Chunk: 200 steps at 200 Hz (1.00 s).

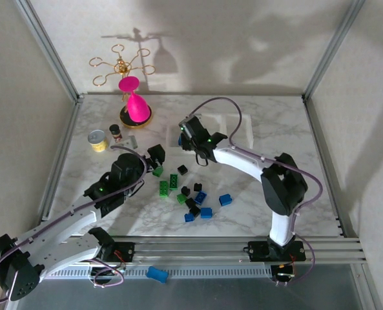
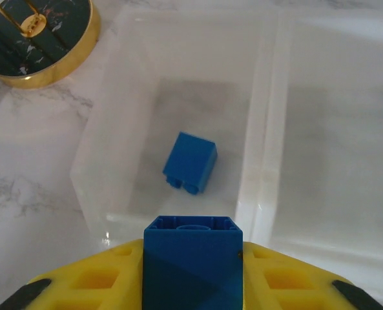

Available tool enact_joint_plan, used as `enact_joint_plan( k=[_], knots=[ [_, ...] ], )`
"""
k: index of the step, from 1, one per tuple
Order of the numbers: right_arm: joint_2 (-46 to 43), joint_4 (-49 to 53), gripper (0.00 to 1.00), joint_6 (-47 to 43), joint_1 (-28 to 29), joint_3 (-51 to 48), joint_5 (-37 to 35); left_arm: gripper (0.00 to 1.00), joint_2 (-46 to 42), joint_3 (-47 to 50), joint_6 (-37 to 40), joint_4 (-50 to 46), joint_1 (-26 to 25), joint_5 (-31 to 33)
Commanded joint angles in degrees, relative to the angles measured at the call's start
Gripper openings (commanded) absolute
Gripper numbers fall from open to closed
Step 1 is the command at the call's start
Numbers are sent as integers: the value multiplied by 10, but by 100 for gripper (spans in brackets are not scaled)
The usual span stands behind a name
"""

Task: Sort the legos into containers by color
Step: Place the lego in the container.

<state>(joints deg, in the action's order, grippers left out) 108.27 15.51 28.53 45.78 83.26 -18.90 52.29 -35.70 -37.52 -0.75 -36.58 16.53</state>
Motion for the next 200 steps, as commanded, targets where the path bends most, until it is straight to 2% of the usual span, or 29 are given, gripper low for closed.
enact_joint_plan(
  k=[1,39,76,159,200],
  knots=[
    [54,1,34,-18,1,70,-4,100,-9,11,11,-24,23,-18],
    [125,3,35,-36,0,149,-27,100,-10,17,12,-18,45,-27],
    [177,8,35,-46,-2,206,-20,100,-6,21,12,-12,55,-32],
    [237,-2,37,-33,-10,242,5,100,-10,31,5,-9,65,-39],
    [236,-8,44,-29,-12,237,13,100,-11,30,4,-8,67,-40]
  ],
)
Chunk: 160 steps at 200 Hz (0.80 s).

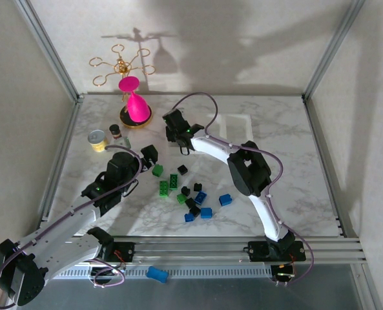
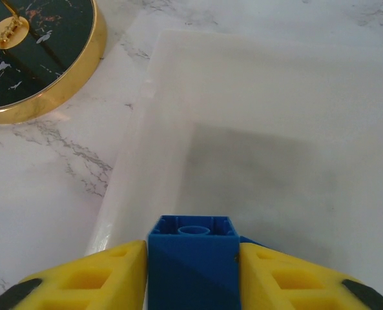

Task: Sort the legos into containers by color
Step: Place the lego in the container.

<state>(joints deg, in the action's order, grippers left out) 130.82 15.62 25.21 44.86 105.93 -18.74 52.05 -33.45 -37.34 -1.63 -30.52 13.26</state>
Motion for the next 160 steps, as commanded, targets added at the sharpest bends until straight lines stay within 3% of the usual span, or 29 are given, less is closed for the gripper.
enact_joint_plan(
  k=[1,78,160],
  knots=[
    [10,-9,44,5,-3,10,12,100,-9,7,2,2,6,-7],
    [-90,-31,49,6,-2,-46,20,100,-9,-5,-1,-2,7,-16],
    [-325,-31,58,15,-5,-297,33,100,-20,6,-15,7,-12,-49]
  ],
)
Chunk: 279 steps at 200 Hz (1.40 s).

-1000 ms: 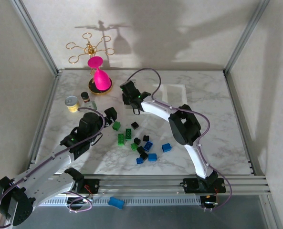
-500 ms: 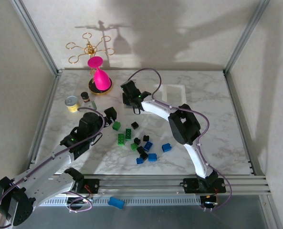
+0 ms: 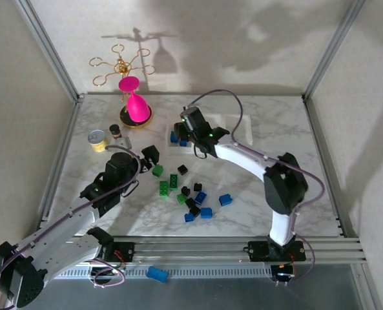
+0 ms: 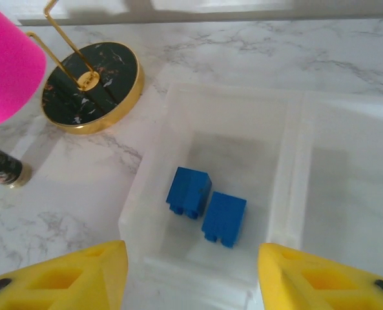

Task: Sort the legos into containers by color
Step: Place the lego in the container, then pick up the lego from the bottom-center of the table.

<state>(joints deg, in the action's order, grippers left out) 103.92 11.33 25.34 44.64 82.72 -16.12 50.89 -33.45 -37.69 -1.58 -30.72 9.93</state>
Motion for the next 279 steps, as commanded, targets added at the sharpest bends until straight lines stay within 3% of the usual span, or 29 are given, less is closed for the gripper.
enact_joint_plan(
  k=[1,44,70,114,157,209,279],
  knots=[
    [-58,13,58,14,-2,-68,7,100,-9,6,-12,7,-10,-16],
    [-166,71,63,44,0,-190,21,100,-4,14,-27,18,-73,3],
    [-216,132,66,75,23,-234,-8,100,6,16,-38,30,-112,13],
    [-305,232,69,212,54,-315,-38,100,22,19,-47,36,-156,30],
    [-359,257,74,332,110,-391,-27,100,38,25,-54,33,-175,41],
    [-368,229,79,405,136,-457,-8,100,51,21,-56,40,-181,48],
    [-304,142,82,409,136,-466,10,100,57,12,-51,30,-184,61]
  ],
)
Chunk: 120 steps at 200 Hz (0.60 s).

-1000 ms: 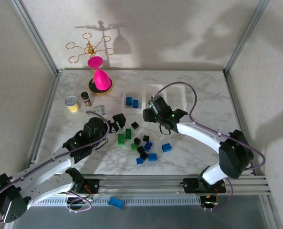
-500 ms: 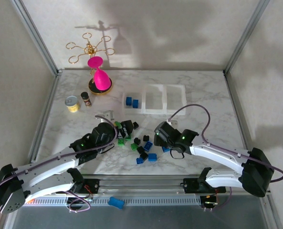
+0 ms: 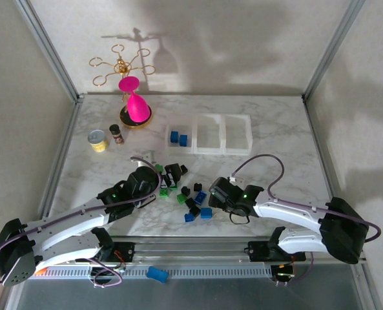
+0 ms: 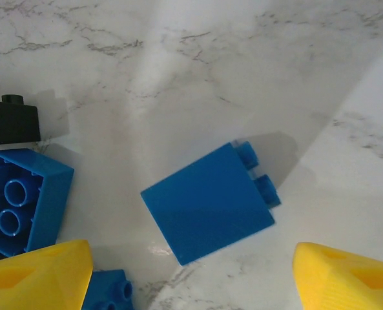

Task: Sort the legos into containers by color
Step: Pick up the lego from the bottom-center of the table.

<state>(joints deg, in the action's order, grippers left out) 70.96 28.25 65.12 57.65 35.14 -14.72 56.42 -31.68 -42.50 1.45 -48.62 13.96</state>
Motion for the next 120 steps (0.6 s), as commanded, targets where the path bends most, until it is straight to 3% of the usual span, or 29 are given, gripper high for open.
enact_joint_plan(
  k=[1,50,120],
  knots=[
    [27,-27,82,11,6,10,-4,100,2,-6,-3,0,-5,21],
    [86,-31,81,-32,-16,62,-42,100,0,-11,2,-8,-5,32],
    [136,-29,69,-78,-35,92,-43,100,0,-19,10,-19,-5,48]
  ],
)
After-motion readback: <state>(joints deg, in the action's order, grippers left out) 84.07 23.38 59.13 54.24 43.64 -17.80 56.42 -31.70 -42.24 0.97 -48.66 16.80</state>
